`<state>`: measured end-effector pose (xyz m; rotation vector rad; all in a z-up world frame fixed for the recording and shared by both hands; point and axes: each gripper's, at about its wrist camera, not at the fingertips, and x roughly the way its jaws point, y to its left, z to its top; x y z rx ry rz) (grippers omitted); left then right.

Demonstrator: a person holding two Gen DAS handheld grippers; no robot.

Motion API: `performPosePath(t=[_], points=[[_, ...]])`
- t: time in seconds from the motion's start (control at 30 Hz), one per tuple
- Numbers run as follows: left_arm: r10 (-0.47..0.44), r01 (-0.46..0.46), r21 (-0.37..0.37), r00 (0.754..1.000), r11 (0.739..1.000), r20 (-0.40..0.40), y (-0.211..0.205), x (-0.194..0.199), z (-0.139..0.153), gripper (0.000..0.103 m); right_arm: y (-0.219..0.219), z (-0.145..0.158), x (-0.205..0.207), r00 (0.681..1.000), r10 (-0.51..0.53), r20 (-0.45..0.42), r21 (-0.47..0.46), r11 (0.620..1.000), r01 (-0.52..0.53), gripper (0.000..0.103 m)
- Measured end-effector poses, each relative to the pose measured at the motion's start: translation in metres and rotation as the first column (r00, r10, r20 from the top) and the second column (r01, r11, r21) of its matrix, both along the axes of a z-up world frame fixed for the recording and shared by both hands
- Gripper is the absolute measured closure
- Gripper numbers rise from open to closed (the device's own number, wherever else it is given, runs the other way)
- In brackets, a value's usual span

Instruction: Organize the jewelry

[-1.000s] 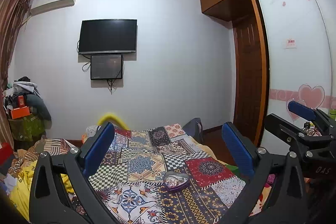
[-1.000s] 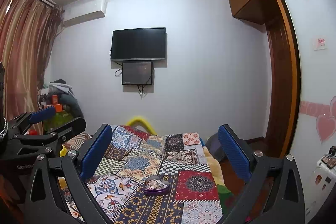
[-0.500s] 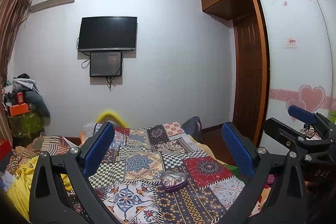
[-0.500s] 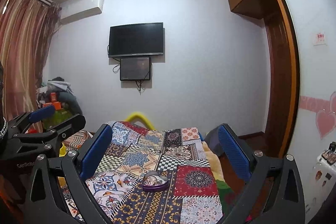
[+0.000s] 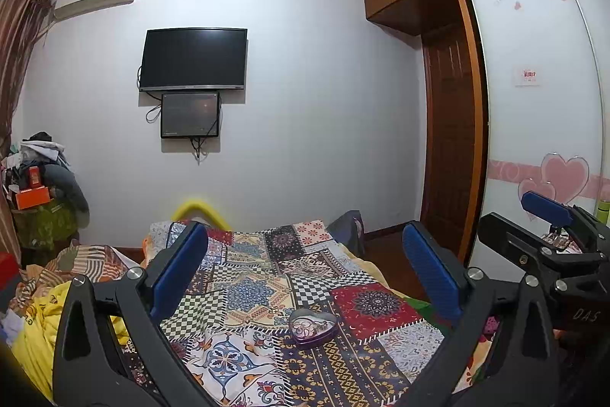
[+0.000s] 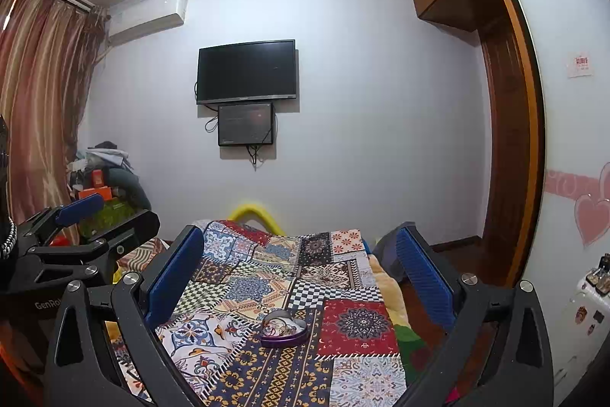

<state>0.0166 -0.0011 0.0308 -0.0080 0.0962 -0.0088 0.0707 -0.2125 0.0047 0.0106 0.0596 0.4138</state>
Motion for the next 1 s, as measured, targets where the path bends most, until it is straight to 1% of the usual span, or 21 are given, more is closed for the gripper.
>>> performPosePath(t=[0.37, 0.53, 1.0], points=[[-0.012, 0.012, -0.020, 1.000, 1.000, -0.007, 0.0021, 0.0008, -0.0001, 0.000, -0.0007, 0.0013, 0.0017, 1.000, -0.003, -0.007, 0.003, 1.000, 0.003, 0.003], [-0.007, 0.007, -0.010, 1.000, 1.000, -0.002, 0.0001, 0.0000, 0.0004, 0.000, -0.0011, 0.0018, 0.0009, 1.000, -0.002, -0.002, 0.001, 1.000, 0.002, 0.003], [-0.010, 0.009, -0.032, 1.000, 0.999, -0.010, 0.0017, 0.0021, -0.0024, 0.000, 0.0006, -0.0021, 0.0046, 1.000, -0.001, -0.010, -0.002, 1.000, 0.001, 0.003]])
